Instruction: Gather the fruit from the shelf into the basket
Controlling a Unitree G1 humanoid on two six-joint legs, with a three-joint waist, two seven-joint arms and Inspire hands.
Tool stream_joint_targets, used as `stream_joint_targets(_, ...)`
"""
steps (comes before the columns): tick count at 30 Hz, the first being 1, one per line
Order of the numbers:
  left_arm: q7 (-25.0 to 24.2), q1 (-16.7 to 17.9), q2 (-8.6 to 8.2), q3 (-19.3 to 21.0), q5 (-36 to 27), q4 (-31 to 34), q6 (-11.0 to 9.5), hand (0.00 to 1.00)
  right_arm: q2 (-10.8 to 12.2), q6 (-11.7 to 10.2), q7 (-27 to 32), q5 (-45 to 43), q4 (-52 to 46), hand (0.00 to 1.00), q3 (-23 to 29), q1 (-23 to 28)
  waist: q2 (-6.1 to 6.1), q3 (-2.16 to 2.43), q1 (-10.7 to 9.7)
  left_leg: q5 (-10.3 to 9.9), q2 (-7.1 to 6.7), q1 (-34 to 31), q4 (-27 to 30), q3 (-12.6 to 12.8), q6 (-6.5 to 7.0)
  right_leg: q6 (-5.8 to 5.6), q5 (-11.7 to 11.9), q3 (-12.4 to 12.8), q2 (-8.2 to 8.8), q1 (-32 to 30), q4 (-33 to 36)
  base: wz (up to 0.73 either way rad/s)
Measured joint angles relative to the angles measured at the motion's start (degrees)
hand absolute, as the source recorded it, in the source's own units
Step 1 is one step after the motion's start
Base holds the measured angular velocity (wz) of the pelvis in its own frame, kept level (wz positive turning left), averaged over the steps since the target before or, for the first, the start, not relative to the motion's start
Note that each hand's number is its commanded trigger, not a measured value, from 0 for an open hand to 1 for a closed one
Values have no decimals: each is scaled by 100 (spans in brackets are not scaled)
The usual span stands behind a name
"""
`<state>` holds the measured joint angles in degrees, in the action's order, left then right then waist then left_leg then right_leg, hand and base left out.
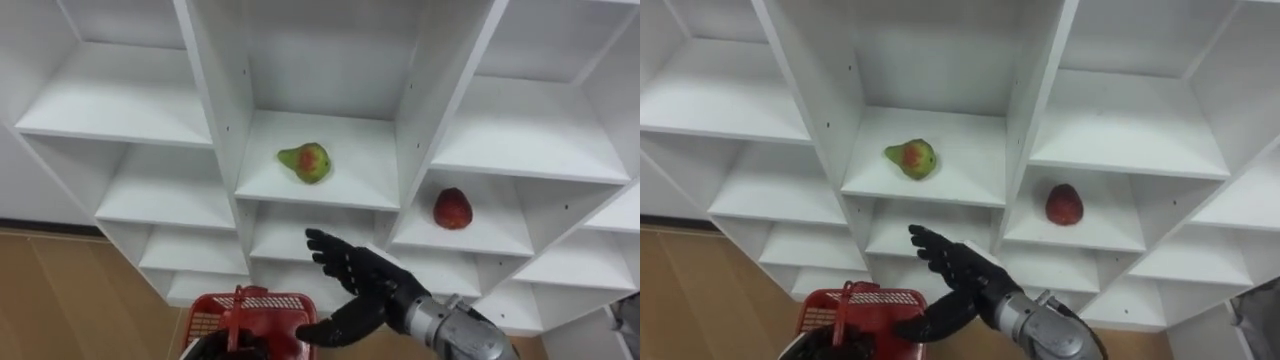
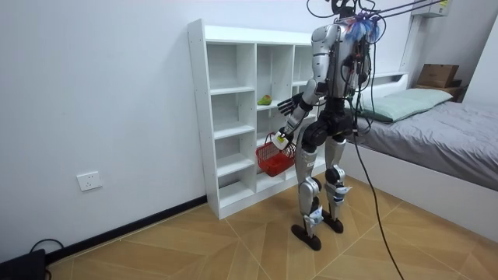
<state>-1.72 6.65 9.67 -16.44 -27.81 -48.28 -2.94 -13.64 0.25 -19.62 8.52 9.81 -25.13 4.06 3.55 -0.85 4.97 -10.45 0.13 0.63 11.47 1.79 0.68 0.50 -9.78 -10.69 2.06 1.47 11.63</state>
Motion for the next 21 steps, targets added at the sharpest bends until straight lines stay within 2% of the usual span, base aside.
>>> stream_joint_targets(7, -140, 78, -8, 327, 268, -21, 0, 100, 17, -19, 26, -742, -283, 0, 123, -13, 91, -11, 84, -4, 1, 97, -28, 42, -5, -3, -7, 41, -4, 71, -6, -2)
stream_joint_targets(12, -276, 103, -13, 486, 481, -88, 0, 100, 24, -21, 100, -1008, -486, 0, 370, -13, 74, -20, 108, -10, 2, 158, -23, 34, -8, -4, -8, 41, -5, 177, -20, 2)
stream_joint_targets(16, -333, 107, -4, 511, 763, -107, 0, 100, 32, -24, 256, -1210, -594, 0, 626, -27, 90, -6, 118, -10, -3, 159, -13, -42, -10, -5, -8, -21, -10, 247, -90, 10)
stream_joint_targets(21, -360, 120, 1, 526, 991, -129, 0, 100, 27, -54, 544, -1358, -635, 0, 674, -248, 111, 7, 140, -9, -2, 154, -11, -80, -13, -2, -9, -52, -14, 259, -93, 4)
